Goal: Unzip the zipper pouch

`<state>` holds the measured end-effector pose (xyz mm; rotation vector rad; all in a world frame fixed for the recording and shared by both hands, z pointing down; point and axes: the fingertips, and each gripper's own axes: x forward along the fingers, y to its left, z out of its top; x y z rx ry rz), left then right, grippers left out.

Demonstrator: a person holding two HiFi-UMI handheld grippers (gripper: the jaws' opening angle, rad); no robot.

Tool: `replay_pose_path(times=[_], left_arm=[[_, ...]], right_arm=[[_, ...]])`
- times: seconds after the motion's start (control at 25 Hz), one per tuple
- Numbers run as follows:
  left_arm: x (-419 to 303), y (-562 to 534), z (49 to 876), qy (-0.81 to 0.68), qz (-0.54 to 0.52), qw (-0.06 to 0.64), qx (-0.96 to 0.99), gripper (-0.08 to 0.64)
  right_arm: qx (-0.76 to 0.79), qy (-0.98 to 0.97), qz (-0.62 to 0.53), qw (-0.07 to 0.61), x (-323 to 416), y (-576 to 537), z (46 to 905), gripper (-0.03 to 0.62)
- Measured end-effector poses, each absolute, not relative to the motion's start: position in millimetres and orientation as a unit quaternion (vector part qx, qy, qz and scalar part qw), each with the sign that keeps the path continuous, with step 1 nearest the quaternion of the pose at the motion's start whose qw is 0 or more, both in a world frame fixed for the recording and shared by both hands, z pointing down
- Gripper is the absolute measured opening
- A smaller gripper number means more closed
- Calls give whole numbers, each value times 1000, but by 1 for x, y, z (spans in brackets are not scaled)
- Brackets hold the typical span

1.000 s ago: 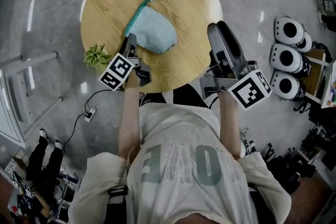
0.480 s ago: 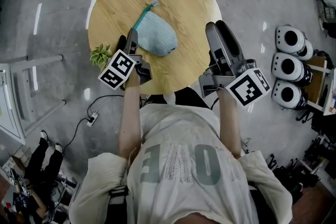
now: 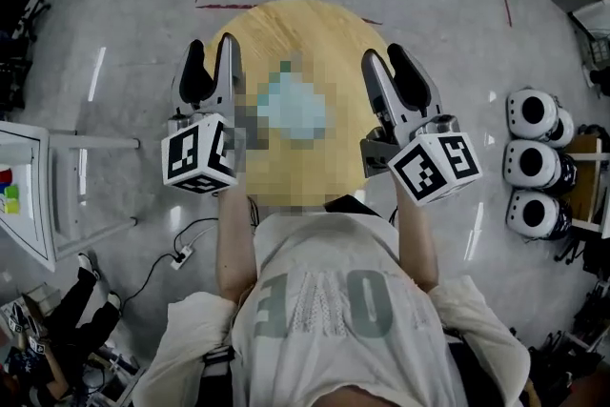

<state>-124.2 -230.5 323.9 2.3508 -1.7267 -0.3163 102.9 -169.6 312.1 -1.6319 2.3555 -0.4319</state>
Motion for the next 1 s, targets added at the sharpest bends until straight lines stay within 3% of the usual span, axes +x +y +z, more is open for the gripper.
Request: replay_pose_path(times=[0.2, 0.32, 0.4, 0.68, 1.0], left_arm=[[-101, -190, 251, -566, -92, -31, 819, 214], [-90, -165, 233, -561, -86, -80, 819, 149], [-85, -153, 228, -563, -84, -104, 816, 70], [-96, -138, 237, -582, -74, -112, 802, 34], [-104, -139, 238, -593, -66, -118, 794, 31]], right_arm=[[-565, 817, -65, 99, 93, -169, 281, 172], [-567, 819, -28, 89, 88, -164, 270, 141], [-569, 818, -11, 84, 85, -159, 267, 110], [-576, 815, 2, 61, 76, -146, 278, 31], [-572, 819, 3, 43, 70, -145, 289, 29]])
